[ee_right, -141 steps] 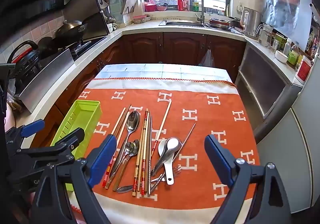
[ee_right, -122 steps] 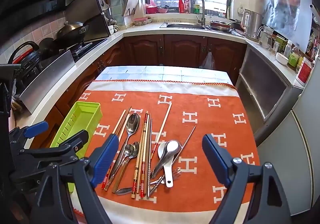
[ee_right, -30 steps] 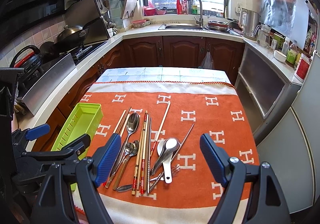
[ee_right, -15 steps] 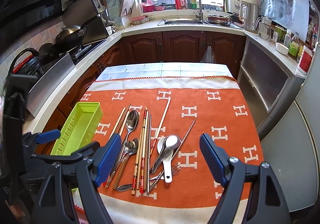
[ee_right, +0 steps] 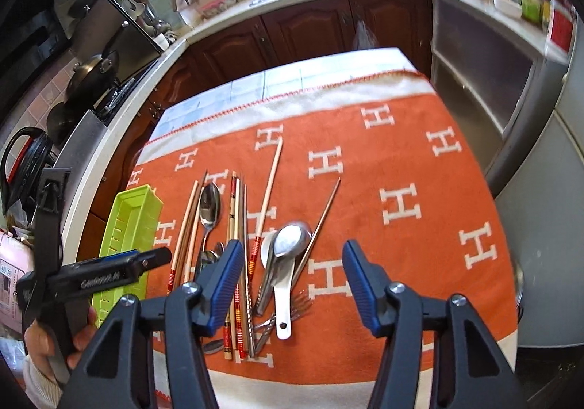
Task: Organize utensils
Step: 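Lower the left tool and grasp a red-banded wooden chopstick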
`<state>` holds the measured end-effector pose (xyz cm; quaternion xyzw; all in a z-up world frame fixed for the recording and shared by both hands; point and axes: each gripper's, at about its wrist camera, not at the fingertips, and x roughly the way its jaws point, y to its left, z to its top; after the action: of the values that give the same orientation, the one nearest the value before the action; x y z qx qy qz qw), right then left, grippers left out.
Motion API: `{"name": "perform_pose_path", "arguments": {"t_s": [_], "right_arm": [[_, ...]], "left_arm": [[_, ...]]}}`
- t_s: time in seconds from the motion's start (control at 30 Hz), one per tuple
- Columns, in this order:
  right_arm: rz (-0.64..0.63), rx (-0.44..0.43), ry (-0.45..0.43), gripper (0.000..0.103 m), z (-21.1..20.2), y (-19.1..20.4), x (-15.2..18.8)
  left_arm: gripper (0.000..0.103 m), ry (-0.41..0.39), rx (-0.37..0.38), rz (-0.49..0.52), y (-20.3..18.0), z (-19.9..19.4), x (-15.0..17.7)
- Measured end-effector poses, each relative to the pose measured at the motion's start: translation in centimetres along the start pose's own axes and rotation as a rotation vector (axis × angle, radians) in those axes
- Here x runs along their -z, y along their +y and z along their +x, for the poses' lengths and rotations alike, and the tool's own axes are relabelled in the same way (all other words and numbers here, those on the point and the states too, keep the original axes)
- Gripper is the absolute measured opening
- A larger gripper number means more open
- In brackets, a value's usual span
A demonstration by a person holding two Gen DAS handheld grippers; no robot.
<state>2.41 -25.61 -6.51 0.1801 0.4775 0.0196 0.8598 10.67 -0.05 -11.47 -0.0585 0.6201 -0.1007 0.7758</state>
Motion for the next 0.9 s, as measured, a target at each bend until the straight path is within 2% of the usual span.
{"name": "perform_pose_path", "arguments": {"t_s": [0.03, 0.2, 0.47, 0.63, 0.8, 0.87, 0.9], "right_arm": [[0.003, -0.004, 0.009, 0.056, 0.3, -0.1, 0.1], [0.010, -0.023, 0.031, 0.056, 0.9, -0.5, 0.0], [-0.004, -0.034, 0.049, 0.056, 1.4, -0.3, 0.0], [-0.015, -0.039, 0.053, 0.056, 1.7, 0.1, 0.0], [-0.024, -0.039, 0.066, 0.056, 2.0, 0.4, 0.2], [-0.028, -0.039, 0.072, 0.056, 2.2, 0.6, 0.2], [-0.030, -0.039, 0.075, 0.055, 2.2, 0.7, 0.2]], "left_arm": [[0.037, 0.014, 0.001, -0.008, 0.3, 0.5, -0.3], [0.015, 0.053, -0.023, -0.015, 0.9, 2.2, -1.1], [0.012, 0.069, -0.126, 0.000, 1.3, 3.6, -1.7], [0.014, 0.091, -0.144, 0.010, 1.8, 4.8, -1.8], [0.022, 0.059, -0.161, 0.045, 1.0, 5.3, -1.9], [0.022, 0.033, -0.181, 0.073, 0.4, 5.4, -1.7], [0.017, 0.020, -0.183, 0.077, 0.3, 5.4, -1.7]]}}
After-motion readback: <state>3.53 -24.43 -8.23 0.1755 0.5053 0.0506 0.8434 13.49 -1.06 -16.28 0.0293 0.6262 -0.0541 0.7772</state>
